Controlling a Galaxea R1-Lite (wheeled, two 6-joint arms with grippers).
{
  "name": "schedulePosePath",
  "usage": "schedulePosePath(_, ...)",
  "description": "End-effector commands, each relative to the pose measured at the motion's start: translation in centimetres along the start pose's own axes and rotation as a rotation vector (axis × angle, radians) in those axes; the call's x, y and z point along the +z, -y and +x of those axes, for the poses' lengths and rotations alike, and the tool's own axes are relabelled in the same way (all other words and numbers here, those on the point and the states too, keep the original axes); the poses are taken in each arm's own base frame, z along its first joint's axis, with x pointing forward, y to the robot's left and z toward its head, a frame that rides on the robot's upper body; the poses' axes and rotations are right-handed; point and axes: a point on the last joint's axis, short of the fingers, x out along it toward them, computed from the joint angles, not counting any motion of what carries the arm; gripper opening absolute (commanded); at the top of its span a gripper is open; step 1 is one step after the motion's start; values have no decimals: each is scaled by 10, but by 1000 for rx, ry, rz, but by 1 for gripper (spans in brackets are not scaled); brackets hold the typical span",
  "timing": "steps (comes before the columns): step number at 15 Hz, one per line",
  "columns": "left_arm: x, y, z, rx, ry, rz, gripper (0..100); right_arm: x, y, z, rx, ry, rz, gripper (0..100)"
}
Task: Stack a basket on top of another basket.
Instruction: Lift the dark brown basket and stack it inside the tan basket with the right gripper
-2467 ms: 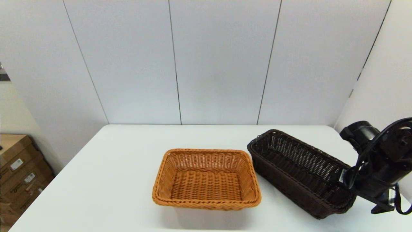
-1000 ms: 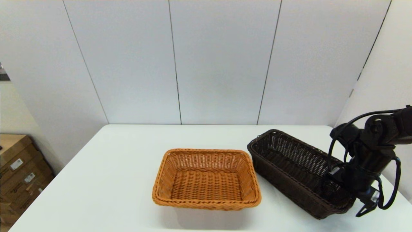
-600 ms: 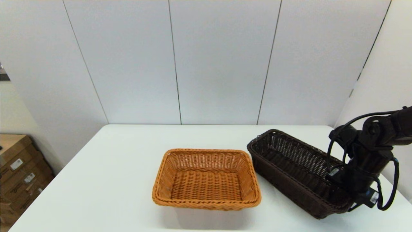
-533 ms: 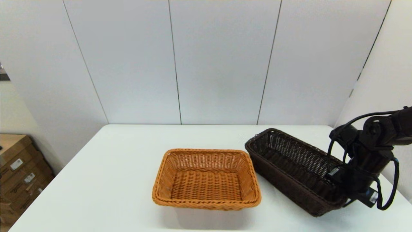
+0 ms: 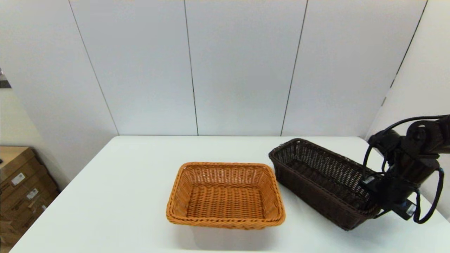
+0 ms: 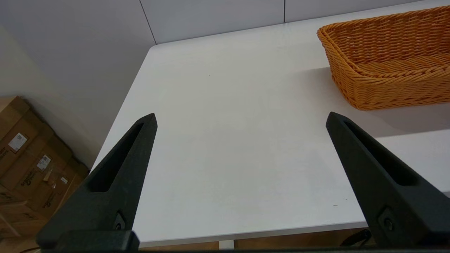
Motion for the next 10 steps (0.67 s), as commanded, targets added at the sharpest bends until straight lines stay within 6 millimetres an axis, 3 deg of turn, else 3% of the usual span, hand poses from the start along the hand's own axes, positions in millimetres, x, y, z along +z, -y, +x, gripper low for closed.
schedulePosePath(1,0,0,0,1,-1,0,100,8,11,-43,133,-35,18,0)
schedulePosePath(10,0,0,0,-1,-1,-1,100,-10,37,-129,377,10,-224,0)
